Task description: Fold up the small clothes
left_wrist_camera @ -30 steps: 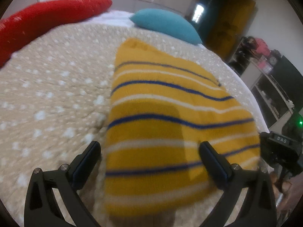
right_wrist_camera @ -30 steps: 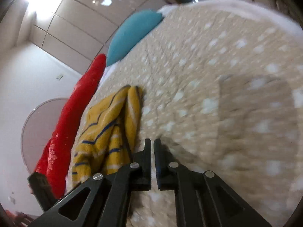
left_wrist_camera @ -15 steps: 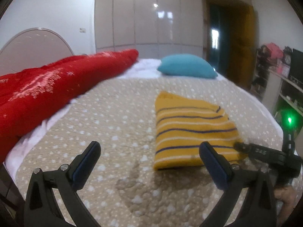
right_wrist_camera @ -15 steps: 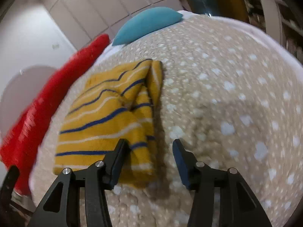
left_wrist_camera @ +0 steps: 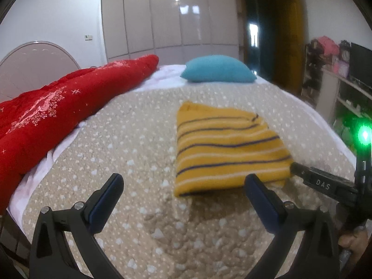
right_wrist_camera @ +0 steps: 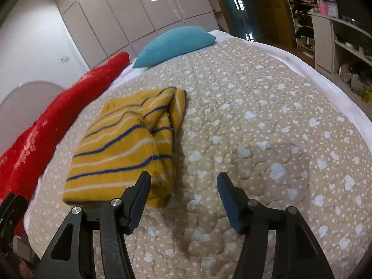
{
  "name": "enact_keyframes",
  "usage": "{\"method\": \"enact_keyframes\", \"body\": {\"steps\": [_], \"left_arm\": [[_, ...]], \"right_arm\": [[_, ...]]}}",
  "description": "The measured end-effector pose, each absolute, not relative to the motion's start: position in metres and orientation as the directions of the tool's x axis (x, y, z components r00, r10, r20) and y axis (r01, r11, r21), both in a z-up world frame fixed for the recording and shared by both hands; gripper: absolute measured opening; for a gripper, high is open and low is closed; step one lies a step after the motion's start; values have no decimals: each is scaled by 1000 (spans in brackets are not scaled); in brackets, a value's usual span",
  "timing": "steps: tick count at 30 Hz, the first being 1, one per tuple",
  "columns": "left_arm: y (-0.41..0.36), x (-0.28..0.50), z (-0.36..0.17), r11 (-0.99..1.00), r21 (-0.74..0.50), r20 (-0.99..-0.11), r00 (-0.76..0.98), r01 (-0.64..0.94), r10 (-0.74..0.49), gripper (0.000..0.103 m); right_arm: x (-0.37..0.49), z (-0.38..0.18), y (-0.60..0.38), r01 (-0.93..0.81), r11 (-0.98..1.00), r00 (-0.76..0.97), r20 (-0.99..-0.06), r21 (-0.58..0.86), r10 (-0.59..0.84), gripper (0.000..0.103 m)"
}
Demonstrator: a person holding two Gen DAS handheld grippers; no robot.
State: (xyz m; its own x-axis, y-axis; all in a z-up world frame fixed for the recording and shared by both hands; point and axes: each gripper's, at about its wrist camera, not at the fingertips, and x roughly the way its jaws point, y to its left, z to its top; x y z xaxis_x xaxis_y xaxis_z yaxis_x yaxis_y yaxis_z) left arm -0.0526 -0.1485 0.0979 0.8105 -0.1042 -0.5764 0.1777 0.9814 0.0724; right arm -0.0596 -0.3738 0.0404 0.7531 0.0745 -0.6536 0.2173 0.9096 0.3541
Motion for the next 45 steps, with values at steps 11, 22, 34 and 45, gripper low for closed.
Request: {"method": "enact_keyframes", "body": {"steps": [11,22,34,45], "left_arm": [[-156,-52,73,968,95,-651,750,231,-116,103],[-167,-58,60,953,99,-686,713,286,-143,103],[-165,-56,55,955,73,-712,685,287,-152,103],[-158,-50,43,958,48,-747,647,282,-153,103]], "right_arm": [[-70,38,-348,238,949,715,-699,205,-29,69],[-97,41,-340,296,952,727,-664,76,-173,74],[-88,28,-340,305,950,699,-692,63,-178,75],[-87,25,-338,313,949,692,-696,48,-192,75]]}}
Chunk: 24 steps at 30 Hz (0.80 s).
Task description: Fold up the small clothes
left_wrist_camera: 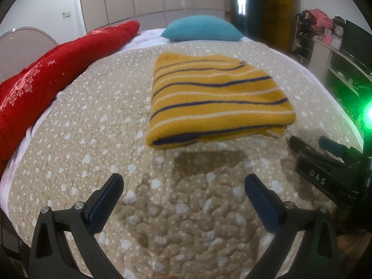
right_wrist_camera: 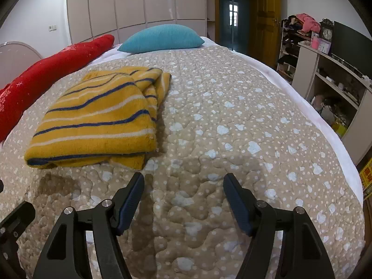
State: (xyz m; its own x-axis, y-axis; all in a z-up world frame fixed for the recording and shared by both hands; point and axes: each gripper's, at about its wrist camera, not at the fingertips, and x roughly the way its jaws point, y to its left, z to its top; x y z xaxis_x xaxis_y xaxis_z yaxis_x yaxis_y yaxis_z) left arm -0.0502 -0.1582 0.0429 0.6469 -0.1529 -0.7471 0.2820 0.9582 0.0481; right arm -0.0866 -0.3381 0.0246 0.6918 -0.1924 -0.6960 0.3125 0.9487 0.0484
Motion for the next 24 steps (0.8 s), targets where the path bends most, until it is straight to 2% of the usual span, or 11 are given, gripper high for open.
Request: {"method": "enact_keyframes", "body": {"steps": [24], "left_arm": [[-139,-33,7,967,-41,-827,534,253,-175,103]], "right_arm": [[-82,15,-333,333,943,679,-695,6,-236,82]]}}
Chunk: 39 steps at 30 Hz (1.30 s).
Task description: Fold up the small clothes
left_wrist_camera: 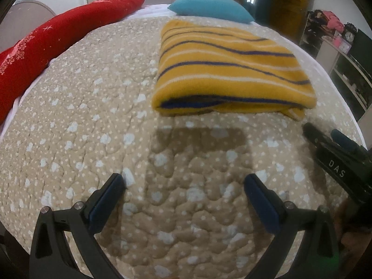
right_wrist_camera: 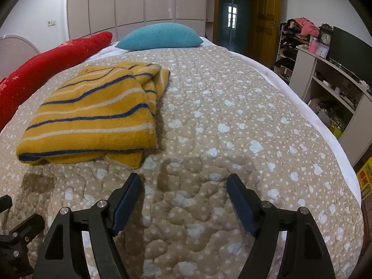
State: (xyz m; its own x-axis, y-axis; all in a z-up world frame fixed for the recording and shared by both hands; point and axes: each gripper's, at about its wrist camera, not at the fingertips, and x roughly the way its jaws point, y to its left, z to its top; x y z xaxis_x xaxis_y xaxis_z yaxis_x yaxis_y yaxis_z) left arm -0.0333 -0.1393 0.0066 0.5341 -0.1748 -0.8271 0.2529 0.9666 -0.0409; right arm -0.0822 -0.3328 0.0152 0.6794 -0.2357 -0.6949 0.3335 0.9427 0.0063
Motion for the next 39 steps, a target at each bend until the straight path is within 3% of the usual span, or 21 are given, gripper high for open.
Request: {"method": "enact_keyframes", "body": {"steps": [19,39], "left_arm": [[-140,-35,2,970,-24,-823,545,243,-157,103],[-142,-41,0,971,-19,-810,565,239,-156,103]], "right_arm": [[-76,8,-332,357,934,661,-701,-19,-267,92],[-76,8,-332,357,934,663,-698,-23,-270,93]]}}
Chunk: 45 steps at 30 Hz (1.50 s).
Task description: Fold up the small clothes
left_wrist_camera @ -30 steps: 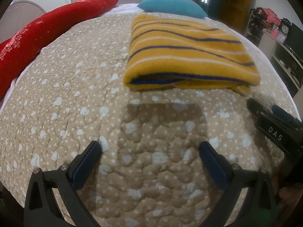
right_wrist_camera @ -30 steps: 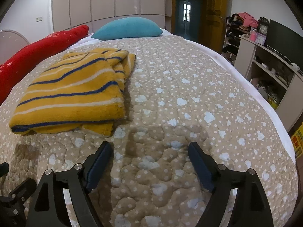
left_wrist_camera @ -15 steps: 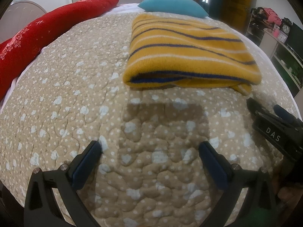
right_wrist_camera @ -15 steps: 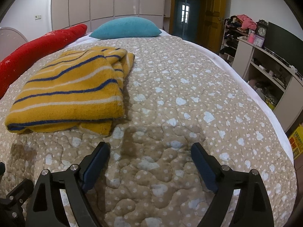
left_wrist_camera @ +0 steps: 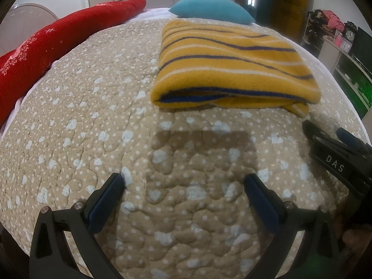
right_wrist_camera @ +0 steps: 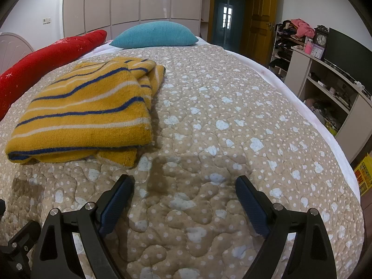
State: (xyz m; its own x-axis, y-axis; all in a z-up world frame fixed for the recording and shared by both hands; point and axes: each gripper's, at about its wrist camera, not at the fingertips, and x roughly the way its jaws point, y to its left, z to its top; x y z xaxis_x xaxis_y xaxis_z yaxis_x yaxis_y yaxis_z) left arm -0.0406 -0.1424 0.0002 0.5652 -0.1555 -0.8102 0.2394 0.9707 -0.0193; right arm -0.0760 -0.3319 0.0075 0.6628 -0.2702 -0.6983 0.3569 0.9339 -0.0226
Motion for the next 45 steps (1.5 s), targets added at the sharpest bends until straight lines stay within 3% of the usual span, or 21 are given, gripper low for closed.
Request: {"method": "enact_keyframes", "body": {"steps": [45], "left_arm": [[-143,-45,0,971,-17,-794,588,237,-157,103]], "right_arm": [[-76,7,-332,355,934,663,-697,-26,-271,94]]}}
